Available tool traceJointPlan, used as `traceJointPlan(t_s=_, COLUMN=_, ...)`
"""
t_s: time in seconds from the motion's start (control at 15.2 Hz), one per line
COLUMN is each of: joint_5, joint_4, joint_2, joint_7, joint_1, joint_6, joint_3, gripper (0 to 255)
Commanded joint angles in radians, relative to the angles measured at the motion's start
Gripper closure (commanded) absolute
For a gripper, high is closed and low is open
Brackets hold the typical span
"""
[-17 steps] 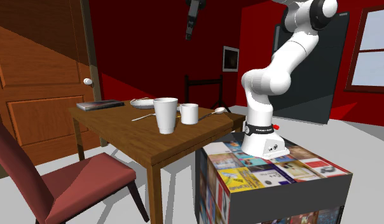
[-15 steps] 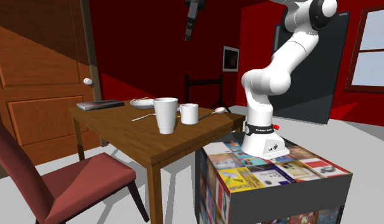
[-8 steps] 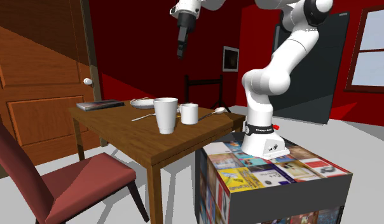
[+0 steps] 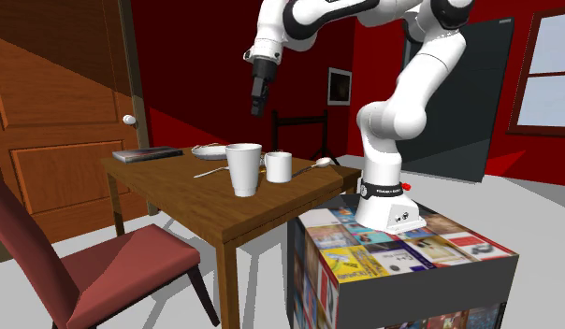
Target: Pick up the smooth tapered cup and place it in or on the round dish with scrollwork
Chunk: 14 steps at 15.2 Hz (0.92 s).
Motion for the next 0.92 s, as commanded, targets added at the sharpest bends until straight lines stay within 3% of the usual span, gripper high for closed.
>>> traceJointPlan(t_s=0.0, joint_5=0.005, joint_4=-0.011, joint_2=0.057, joint_7=-0.028, joint_1=-0.003, joint_6=0.064, joint_3=-0.04, gripper=0)
traceJointPlan(t_s=0.4, joint_5=0.054, joint_4=-0.038, joint_2=0.232, joint_7=-0.124, joint_1=0.006, joint_6=0.24, joint_3=-0.156, gripper=0)
traceJointPlan(t_s=0.86, joint_5=0.088, joint_4=-0.075, joint_2=0.309, joint_7=-0.149, joint_1=0.032, joint_6=0.352, joint_3=-0.174, gripper=0)
